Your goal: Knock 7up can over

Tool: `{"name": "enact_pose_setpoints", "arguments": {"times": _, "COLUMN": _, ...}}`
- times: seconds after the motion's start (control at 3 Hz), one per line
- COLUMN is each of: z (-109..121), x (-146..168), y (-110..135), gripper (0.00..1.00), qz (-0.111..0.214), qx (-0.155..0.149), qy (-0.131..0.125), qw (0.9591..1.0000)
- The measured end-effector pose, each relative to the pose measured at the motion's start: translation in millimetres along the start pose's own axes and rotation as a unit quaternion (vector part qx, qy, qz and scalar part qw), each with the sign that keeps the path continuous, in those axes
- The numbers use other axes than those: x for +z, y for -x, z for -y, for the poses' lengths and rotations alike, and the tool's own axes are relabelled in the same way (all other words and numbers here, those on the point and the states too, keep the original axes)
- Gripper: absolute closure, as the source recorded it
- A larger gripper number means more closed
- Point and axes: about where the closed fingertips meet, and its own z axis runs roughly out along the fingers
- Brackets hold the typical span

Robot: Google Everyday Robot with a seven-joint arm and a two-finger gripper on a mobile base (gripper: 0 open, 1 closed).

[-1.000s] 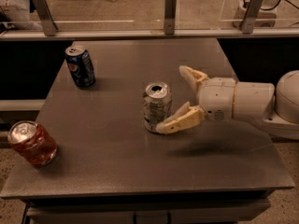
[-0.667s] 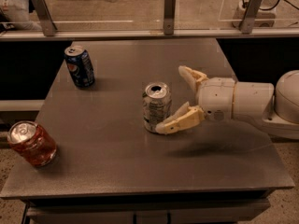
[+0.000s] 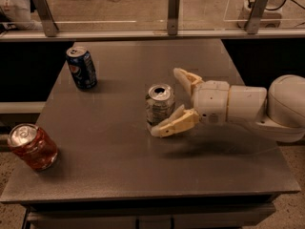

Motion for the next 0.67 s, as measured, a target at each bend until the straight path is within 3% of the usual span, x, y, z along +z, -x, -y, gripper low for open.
{"name": "enact_pose_setpoints", "arguments": {"times": 0.33, "z": -2.1, "x": 11.1, "y": -2.4, "gripper": 0.17, "qz": 0.015, "qx": 0.003, "qy": 0.012, "qw": 0.9998}}
{"name": "enact_pose_setpoints", "arguments": {"times": 0.67, "z": -3.2, "x": 12.9, "y": -5.0, "gripper": 0.41, "qz": 0.025, "qx": 0.011, "qy": 0.017, "qw": 0.9995}}
